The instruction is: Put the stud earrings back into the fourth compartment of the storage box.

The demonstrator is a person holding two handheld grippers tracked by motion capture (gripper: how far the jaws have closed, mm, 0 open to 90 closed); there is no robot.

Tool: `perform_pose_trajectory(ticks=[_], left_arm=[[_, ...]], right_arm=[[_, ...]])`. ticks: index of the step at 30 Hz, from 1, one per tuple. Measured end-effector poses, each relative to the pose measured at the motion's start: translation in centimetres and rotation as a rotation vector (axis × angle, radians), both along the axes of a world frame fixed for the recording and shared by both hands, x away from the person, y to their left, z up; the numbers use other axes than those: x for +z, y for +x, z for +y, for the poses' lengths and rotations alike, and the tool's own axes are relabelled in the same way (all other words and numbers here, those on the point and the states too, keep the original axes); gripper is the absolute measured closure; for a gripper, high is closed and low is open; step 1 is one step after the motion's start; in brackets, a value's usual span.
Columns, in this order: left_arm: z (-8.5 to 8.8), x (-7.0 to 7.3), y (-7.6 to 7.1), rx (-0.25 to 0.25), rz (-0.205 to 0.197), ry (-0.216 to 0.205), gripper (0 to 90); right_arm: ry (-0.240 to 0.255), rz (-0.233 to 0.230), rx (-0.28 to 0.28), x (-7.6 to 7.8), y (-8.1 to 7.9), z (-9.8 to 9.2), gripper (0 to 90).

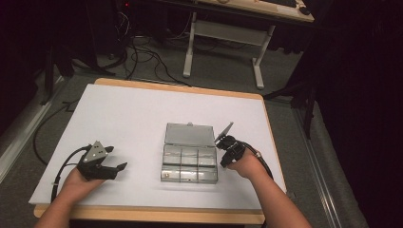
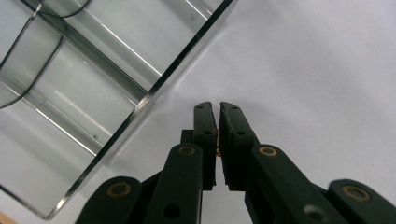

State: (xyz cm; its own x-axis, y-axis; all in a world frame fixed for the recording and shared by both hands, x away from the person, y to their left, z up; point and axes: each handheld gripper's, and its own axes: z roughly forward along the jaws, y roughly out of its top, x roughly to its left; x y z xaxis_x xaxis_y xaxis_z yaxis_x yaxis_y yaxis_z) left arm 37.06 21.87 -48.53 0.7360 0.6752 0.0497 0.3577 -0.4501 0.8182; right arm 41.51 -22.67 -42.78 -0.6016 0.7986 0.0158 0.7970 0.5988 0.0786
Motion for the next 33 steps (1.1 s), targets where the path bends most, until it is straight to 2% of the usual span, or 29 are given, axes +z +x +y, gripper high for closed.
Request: perform_pose_trajectory(ticks=[1,2,4,5,7,10,12,15,18,19,25,28,29,30,33], left_arm=[[0.0,0.0,0.0,0.000,0.000,0.000,19.1],[0.0,0.0,0.0,0.000,0.001,0.002,19.1],[0.0,0.0,0.0,0.000,0.001,0.002,19.1],[0.0,0.0,0.0,0.000,0.001,0.001,19.1],[0.0,0.0,0.0,0.000,0.000,-0.002,19.1],[0.0,0.0,0.0,-0.001,0.001,0.002,19.1],[0.0,0.0,0.0,0.000,0.001,0.002,19.1],[0.0,0.0,0.0,-0.001,0.000,0.002,19.1],[0.0,0.0,0.0,-0.001,0.000,-0.001,19.1],[0.0,0.0,0.0,-0.001,0.001,0.001,19.1],[0.0,0.0,0.0,-0.001,-0.002,-0.003,19.0],[0.0,0.0,0.0,-0.001,-0.002,-0.003,19.0],[0.0,0.0,0.0,-0.001,-0.002,-0.004,19.0],[0.0,0.0,0.0,-0.001,-0.002,-0.004,19.0],[0.1,0.0,0.0,-0.001,-0.002,-0.005,19.0]], right_arm=[[0.002,0.007,-0.017,0.1,-0.1,0.0,86.7],[0.009,0.000,0.004,0.2,0.0,-0.1,86.7],[0.012,0.005,-0.010,0.4,-0.1,-0.1,86.7],[0.014,0.006,0.002,0.6,0.0,-0.2,86.7],[0.017,0.015,-0.022,0.9,-0.3,0.0,86.7],[0.024,0.008,0.003,1.3,-0.3,0.1,86.7],[0.024,0.012,-0.016,1.7,-0.6,0.4,86.7],[0.025,0.003,0.017,2.3,-0.6,0.5,86.6],[0.024,0.000,0.016,2.8,-0.9,1.0,86.6],[0.023,-0.004,0.037,3.0,-0.9,1.1,86.6],[0.033,-0.008,0.039,4.1,-1.4,2.1,86.6],[0.036,-0.016,0.059,4.5,-1.5,2.4,86.6],[0.036,-0.008,0.031,4.8,-1.6,2.8,86.6],[0.038,-0.021,0.065,4.8,-1.5,2.8,86.6],[0.039,-0.017,0.056,5.1,-1.7,3.6,86.6]])
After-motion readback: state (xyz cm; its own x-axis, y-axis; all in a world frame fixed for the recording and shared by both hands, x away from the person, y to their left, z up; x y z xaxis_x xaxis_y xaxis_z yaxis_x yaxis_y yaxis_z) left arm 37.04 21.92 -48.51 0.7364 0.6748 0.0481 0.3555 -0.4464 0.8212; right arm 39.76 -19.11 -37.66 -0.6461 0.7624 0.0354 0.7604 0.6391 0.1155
